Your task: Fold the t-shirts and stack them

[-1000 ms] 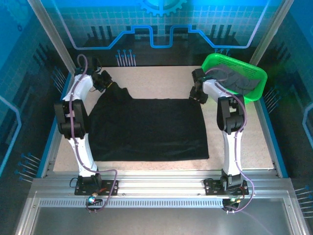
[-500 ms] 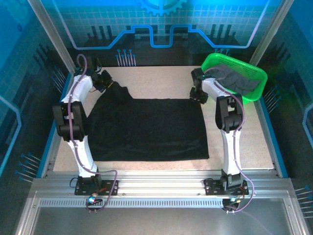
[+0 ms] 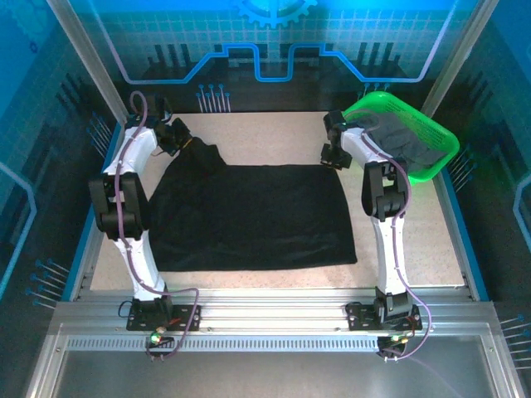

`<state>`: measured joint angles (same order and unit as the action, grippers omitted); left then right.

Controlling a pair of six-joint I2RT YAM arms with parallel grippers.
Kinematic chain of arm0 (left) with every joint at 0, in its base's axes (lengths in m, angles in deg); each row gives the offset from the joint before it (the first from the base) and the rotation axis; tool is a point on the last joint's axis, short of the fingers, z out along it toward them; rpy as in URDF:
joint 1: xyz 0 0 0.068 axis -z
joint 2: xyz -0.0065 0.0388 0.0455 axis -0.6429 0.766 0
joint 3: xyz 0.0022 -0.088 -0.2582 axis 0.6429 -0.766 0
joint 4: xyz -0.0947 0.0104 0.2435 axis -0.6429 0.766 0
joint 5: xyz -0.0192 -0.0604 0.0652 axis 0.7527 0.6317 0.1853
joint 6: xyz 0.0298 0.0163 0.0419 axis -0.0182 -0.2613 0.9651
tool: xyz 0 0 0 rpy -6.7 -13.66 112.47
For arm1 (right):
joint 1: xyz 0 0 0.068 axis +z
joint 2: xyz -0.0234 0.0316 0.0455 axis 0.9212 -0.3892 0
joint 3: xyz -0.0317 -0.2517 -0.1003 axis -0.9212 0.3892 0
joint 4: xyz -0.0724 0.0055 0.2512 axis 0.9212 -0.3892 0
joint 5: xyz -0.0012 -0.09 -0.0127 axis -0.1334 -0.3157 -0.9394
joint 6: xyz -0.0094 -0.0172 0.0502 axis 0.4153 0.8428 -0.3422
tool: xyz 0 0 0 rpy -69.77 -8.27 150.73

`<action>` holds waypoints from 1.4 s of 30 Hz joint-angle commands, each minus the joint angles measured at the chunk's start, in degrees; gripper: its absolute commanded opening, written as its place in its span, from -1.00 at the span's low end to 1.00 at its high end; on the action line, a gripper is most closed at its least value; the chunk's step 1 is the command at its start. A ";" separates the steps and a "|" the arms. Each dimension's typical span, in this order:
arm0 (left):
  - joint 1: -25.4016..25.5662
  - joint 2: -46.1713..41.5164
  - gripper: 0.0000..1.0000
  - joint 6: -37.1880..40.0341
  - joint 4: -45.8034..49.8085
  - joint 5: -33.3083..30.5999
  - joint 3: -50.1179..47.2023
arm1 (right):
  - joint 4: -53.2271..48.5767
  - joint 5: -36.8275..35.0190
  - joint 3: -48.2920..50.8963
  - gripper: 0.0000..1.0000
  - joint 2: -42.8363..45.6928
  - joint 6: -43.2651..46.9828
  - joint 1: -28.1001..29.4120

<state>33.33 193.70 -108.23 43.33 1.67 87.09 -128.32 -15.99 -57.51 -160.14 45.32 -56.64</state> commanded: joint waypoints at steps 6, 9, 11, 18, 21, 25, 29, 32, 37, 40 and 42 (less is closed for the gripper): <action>0.28 -4.80 -1.00 0.07 1.20 -0.11 -4.38 | 4.27 -2.02 4.42 -1.00 4.23 3.00 -0.84; 0.22 -5.79 -1.00 0.61 1.16 -0.81 -5.44 | 5.64 -2.72 6.22 -1.00 7.71 4.56 -0.11; 0.17 -6.97 -1.00 1.43 1.53 -1.65 -6.10 | 7.06 -3.05 8.76 -1.00 9.91 5.27 0.21; 0.17 -16.97 -1.00 2.21 3.39 -7.72 -15.68 | 14.09 -0.79 20.77 -1.00 19.30 7.80 0.74; 0.17 -23.54 -1.00 0.88 4.20 -12.66 -22.64 | 15.36 -0.60 24.63 -1.00 22.17 8.28 1.29; 0.17 -33.41 -1.00 -1.98 6.31 -19.88 -32.98 | 17.14 -0.87 31.13 -1.00 26.98 7.56 2.01; 0.09 -42.67 -1.00 -4.22 9.27 -23.78 -40.64 | 18.46 -1.65 38.62 -1.00 32.89 5.21 2.22; 0.00 -47.47 -1.00 -5.27 12.45 -25.75 -44.09 | 18.06 -1.35 42.72 -1.00 35.79 3.93 2.45; 0.00 -54.18 -1.00 -7.28 16.52 -27.61 -49.12 | 17.97 -1.81 49.52 -1.00 40.76 2.93 3.55; 0.00 -57.08 -1.00 -7.51 17.83 -28.00 -51.74 | 17.46 -1.39 52.78 -1.00 43.15 2.37 3.74; 0.00 -58.38 -1.00 -7.66 18.41 -28.00 -52.87 | 17.22 -1.31 54.82 -1.00 44.73 2.13 4.06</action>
<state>33.33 137.24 -114.48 58.52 -23.70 35.75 -110.55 -16.56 -4.94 -118.14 48.84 -53.16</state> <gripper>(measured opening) 0.053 0.064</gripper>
